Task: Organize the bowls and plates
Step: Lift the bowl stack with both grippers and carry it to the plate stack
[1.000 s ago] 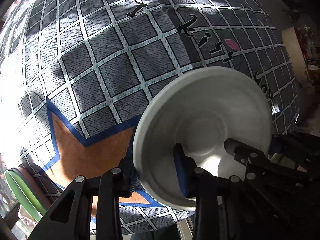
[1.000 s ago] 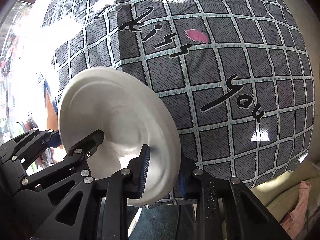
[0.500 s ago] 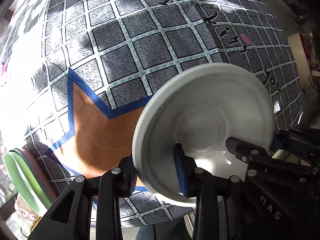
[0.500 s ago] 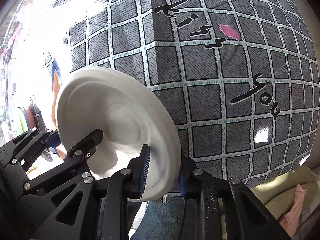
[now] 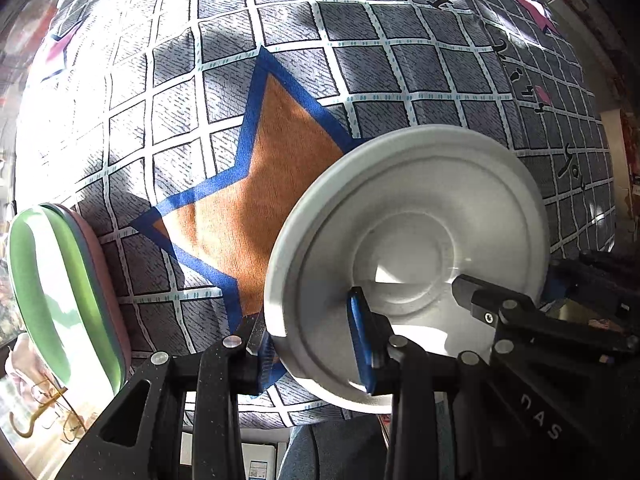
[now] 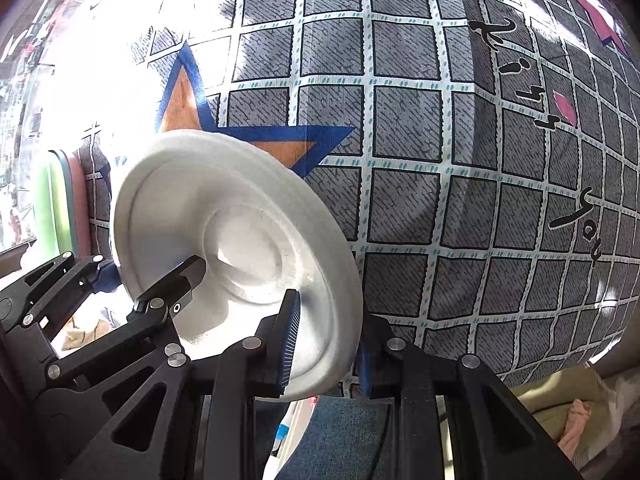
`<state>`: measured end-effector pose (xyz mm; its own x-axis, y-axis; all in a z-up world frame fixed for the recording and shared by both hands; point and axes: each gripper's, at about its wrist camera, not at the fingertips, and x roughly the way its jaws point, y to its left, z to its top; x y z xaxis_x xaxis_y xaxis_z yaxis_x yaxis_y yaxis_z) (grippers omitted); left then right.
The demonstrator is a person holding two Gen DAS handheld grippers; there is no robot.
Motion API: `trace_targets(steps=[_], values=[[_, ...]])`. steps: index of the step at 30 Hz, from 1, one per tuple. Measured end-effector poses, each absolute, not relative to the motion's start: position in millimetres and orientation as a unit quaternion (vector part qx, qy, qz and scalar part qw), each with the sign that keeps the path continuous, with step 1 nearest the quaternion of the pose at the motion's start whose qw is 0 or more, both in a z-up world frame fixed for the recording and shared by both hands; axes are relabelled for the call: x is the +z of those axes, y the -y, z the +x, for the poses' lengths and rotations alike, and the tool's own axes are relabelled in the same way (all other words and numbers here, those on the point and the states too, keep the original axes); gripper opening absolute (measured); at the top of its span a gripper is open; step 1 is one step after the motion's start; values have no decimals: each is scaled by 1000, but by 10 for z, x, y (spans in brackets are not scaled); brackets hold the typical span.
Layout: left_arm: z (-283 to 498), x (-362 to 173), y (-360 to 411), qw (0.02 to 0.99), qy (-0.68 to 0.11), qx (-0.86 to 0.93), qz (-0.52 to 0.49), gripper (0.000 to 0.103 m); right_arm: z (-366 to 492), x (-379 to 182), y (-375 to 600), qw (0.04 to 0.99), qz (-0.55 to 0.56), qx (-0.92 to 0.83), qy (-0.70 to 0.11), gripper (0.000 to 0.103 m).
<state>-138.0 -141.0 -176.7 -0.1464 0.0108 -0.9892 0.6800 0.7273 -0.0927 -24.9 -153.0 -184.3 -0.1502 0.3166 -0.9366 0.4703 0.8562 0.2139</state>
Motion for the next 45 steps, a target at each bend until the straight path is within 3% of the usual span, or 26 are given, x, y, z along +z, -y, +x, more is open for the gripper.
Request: trace_targets(steps=[20, 35, 45], values=[[-1179, -1769, 615, 613, -716, -265, 204, 35, 121, -2030, 800, 598, 229, -53, -766, 29], [-649, -1197, 18, 685, -691, -199, 121, 35, 1040, -1436, 426, 653, 189, -14, -733, 29], [-335, -1050, -638, 711, -692, -109, 65, 35, 1538, -1439, -472, 666, 133, 58, -731, 29]])
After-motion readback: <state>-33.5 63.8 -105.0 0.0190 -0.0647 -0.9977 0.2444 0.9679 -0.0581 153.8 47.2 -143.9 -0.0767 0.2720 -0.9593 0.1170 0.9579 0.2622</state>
